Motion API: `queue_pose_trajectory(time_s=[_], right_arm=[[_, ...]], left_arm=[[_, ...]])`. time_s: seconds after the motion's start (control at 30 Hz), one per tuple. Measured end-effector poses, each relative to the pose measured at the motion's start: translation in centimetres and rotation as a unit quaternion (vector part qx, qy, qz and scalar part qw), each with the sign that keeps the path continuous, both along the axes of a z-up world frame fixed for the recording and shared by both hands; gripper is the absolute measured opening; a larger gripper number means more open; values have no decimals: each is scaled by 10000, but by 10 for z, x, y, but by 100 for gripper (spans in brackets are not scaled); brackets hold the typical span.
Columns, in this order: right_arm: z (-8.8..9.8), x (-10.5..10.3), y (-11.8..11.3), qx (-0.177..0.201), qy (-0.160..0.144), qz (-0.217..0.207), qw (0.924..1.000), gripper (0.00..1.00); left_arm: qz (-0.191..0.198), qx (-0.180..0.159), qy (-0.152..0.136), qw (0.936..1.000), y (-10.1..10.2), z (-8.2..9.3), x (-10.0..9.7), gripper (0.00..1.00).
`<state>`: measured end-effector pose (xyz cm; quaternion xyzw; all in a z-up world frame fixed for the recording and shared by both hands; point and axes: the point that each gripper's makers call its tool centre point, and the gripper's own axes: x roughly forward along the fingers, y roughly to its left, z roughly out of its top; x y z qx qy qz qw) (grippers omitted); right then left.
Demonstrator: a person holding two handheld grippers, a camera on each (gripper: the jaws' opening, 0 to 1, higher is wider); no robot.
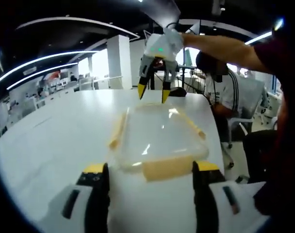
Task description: Snap each plastic latch of the storage box into its locked position after aligning the lid with the box until every specified latch is closed and the lid sits flush.
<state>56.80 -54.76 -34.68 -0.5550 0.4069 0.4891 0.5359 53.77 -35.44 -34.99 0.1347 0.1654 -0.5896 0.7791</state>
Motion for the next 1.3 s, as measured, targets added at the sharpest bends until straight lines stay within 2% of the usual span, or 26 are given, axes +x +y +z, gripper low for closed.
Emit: queue_pose_trajectory(time_s=[0.23, 0.67, 1.03, 1.07, 1.13, 1.3], right_arm=[[-1, 5, 10, -64, 219, 284, 9993, 40], [-8, 1, -2, -550, 628, 635, 9945, 40], [-12, 3, 0, -620, 633, 905, 9919, 42], [-12, 4, 0, -629, 641, 913, 9918, 41], [-12, 5, 0, -620, 648, 898, 9919, 41], [-12, 4, 0, -577, 581, 862, 9929, 40]], left_arm=[[-69, 10, 11, 10000, 0, 1, 0, 70], [-103, -3, 80, 9999, -1, 0, -2, 72], [-139, 13, 104, 9998, -1, 0, -4, 73], [-253, -25, -36, 9997, -3, 3, 1, 73], [-213, 42, 71, 9997, -1, 1, 1, 73], [-250, -23, 12, 9997, -3, 2, 0, 72]])
